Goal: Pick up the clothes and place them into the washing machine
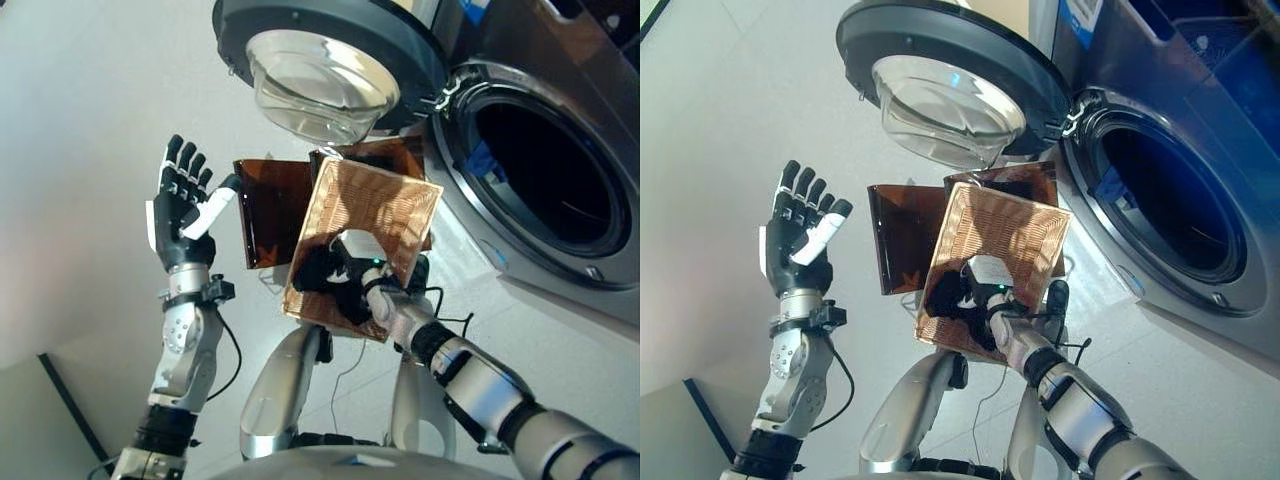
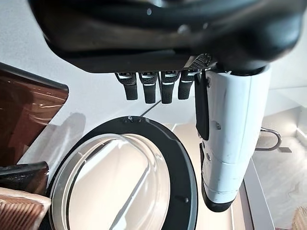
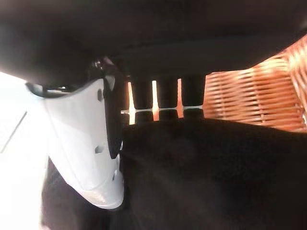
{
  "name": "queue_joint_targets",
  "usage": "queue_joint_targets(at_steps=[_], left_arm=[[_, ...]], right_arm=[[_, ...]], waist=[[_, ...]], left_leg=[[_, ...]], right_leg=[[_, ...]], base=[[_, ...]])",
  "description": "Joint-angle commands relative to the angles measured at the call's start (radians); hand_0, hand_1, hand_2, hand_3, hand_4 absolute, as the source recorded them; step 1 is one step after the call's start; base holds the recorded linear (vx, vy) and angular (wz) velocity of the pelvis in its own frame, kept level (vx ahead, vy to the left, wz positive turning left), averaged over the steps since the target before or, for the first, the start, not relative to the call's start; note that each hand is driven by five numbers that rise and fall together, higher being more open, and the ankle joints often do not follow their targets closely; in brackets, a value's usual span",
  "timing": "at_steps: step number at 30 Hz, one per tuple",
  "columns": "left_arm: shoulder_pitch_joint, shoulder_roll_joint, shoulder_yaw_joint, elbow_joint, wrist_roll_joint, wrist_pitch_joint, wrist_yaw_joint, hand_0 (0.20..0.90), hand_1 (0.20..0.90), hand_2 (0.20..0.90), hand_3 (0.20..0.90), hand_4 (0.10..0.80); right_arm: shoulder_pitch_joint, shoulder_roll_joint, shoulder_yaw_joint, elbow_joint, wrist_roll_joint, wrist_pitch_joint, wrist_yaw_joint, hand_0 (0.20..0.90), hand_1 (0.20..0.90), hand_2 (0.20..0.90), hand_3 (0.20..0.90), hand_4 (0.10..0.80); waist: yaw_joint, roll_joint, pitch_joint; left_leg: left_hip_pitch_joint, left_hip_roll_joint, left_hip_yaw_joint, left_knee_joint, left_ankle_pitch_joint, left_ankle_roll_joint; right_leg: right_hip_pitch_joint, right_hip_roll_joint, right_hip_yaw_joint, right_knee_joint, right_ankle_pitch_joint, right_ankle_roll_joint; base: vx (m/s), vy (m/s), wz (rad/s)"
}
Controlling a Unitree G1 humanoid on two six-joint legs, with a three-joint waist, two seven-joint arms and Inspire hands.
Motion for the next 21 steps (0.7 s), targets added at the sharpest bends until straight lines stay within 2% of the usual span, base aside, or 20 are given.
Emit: queue_joint_targets(at_steps=[1, 4, 5, 7, 8, 9, 14, 21], left_arm=[[0.004, 0.037, 0.070, -0.135, 0.045, -0.090, 0.012, 0.900, 0.900, 0.900, 0.900, 0.800], [0.021, 0.044, 0.069, -0.131, 0.035, -0.088, 0.007, 0.900, 0.900, 0.900, 0.900, 0.800], [0.034, 0.046, 0.066, -0.123, 0.027, -0.086, -0.001, 0.900, 0.900, 0.900, 0.900, 0.800], [0.036, 0.046, 0.068, -0.122, 0.024, -0.086, -0.003, 0.900, 0.900, 0.900, 0.900, 0.800], [0.048, 0.047, 0.062, -0.117, 0.015, -0.083, -0.013, 0.900, 0.900, 0.900, 0.900, 0.800], [0.048, 0.047, 0.062, -0.117, 0.015, -0.083, -0.013, 0.900, 0.900, 0.900, 0.900, 0.800], [0.064, 0.050, 0.057, -0.099, -0.006, -0.075, -0.032, 0.900, 0.900, 0.900, 0.900, 0.800], [0.078, 0.040, 0.052, -0.092, -0.023, -0.072, -0.047, 0.900, 0.900, 0.900, 0.900, 0.800]], right_arm=[[-0.013, 0.085, -0.024, -0.132, 0.181, -0.126, -0.028, 0.200, 0.200, 0.200, 0.200, 0.300], [0.025, 0.069, -0.053, -0.213, 0.312, -0.164, -0.012, 0.200, 0.200, 0.200, 0.200, 0.300], [0.056, 0.062, -0.075, -0.263, 0.423, -0.193, 0.015, 0.200, 0.200, 0.200, 0.200, 0.300], [0.074, 0.055, -0.088, -0.284, 0.471, -0.205, 0.030, 0.200, 0.200, 0.200, 0.200, 0.300], [0.117, 0.056, -0.121, -0.321, 0.608, -0.240, 0.060, 0.200, 0.200, 0.200, 0.200, 0.300], [0.117, 0.055, -0.121, -0.322, 0.608, -0.240, 0.061, 0.200, 0.200, 0.200, 0.200, 0.300], [0.204, 0.055, -0.192, -0.407, 0.900, -0.307, 0.138, 0.200, 0.200, 0.200, 0.200, 0.300], [0.259, 0.058, -0.275, -0.485, 1.127, -0.359, 0.192, 0.200, 0.200, 0.200, 0.200, 0.300]], waist=[[0.003, 0.005, -0.049], [0.001, 0.001, -0.061], [0.001, -0.002, -0.070], [-0.001, -0.002, -0.075], [-0.003, -0.001, -0.082], [-0.002, -0.001, -0.083], [-0.008, 0.005, -0.098], [-0.019, 0.017, -0.113]], left_leg=[[-0.055, -0.004, -0.004, 0.026, -0.044, -0.077], [-0.045, -0.004, -0.002, 0.023, -0.046, -0.076], [-0.036, -0.006, -0.002, 0.019, -0.047, -0.075], [-0.033, -0.006, -0.003, 0.018, -0.047, -0.075], [-0.027, -0.008, -0.003, 0.016, -0.049, -0.074], [-0.026, -0.008, -0.003, 0.015, -0.049, -0.074], [-0.015, -0.012, -0.002, 0.014, -0.053, -0.072], [-0.004, -0.013, 0.000, 0.012, -0.057, -0.073]], right_leg=[[-0.060, -0.003, 0.023, 0.033, -0.042, -0.029], [-0.054, 0.000, 0.025, 0.032, -0.043, -0.028], [-0.047, 0.000, 0.027, 0.030, -0.044, -0.028], [-0.044, 0.000, 0.028, 0.028, -0.044, -0.028], [-0.038, -0.001, 0.029, 0.028, -0.045, -0.027], [-0.038, -0.001, 0.029, 0.028, -0.045, -0.027], [-0.025, -0.004, 0.030, 0.025, -0.049, -0.027], [-0.014, -0.007, 0.033, 0.015, -0.052, -0.026]], base=[[0.021, 0.007, -0.05], [0.028, 0.011, -0.04], [0.029, 0.012, -0.03], [0.031, 0.013, -0.06], [0.030, 0.015, -0.07], [0.028, 0.022, -0.06], [0.000, 0.000, 0.00], [0.009, 0.008, -0.02]])
